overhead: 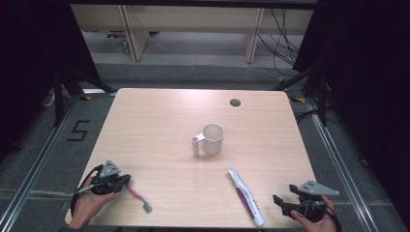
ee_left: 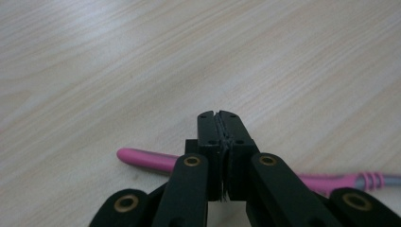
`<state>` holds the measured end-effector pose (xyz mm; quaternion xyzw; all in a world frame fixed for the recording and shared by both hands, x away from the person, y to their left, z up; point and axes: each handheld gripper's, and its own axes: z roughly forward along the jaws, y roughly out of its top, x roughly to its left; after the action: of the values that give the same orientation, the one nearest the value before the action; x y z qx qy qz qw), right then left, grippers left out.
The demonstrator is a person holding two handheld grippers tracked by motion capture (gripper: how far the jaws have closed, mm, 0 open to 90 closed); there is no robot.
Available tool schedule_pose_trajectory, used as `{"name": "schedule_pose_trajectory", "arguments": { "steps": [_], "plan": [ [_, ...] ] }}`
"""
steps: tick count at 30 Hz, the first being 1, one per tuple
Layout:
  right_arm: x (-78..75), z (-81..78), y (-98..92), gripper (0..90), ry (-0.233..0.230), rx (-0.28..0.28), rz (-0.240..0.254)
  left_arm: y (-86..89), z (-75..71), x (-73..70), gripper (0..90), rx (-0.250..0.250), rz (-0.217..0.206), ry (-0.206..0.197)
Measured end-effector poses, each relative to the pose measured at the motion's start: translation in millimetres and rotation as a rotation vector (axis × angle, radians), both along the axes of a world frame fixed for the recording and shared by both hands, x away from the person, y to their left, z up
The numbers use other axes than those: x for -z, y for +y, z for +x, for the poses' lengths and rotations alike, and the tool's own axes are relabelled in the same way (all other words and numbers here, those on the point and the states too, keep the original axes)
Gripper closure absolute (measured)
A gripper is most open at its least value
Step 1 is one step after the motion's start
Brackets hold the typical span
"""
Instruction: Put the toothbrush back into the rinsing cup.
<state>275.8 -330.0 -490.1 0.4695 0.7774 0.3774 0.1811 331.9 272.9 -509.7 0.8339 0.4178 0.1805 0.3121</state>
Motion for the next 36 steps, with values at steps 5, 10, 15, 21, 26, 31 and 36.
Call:
{"name": "schedule_pose_trajectory", "arguments": {
  "steps": [5, 10, 15, 21, 26, 31, 36],
  "plan": [
    [-0.1, 0.0, -0.1, 24.4, -0.001, 0.000, -0.003, 6.2, -11.4, -0.6, 87.4, -0.003, -0.001, 0.006],
    [-0.3, -0.1, -0.2, 24.5, -0.002, 0.001, -0.001, 9.0, -24.8, 0.1, 87.4, -0.009, -0.007, 0.012],
    [-0.2, -0.9, -0.2, 24.8, -0.005, 0.001, 0.001, 11.0, -39.4, -0.2, 87.2, -0.005, -0.011, 0.012],
    [-0.6, -1.7, -0.5, 24.8, 0.002, 0.004, 0.004, 13.0, -51.8, 0.1, 86.7, -0.021, -0.030, 0.006],
    [-0.6, -2.3, -0.6, 24.9, 0.004, 0.004, 0.003, 18.8, -59.0, -1.6, 86.4, -0.020, -0.024, 0.010],
    [-1.3, -2.8, -0.9, 24.9, 0.010, 0.002, -0.003, 17.7, -63.4, -1.6, 85.9, -0.031, -0.016, 0.011],
    [-0.7, -2.0, -1.0, 24.9, 0.000, 0.003, 0.001, 17.3, -61.9, -8.8, 82.9, 0.000, -0.005, 0.026]
  ]
}}
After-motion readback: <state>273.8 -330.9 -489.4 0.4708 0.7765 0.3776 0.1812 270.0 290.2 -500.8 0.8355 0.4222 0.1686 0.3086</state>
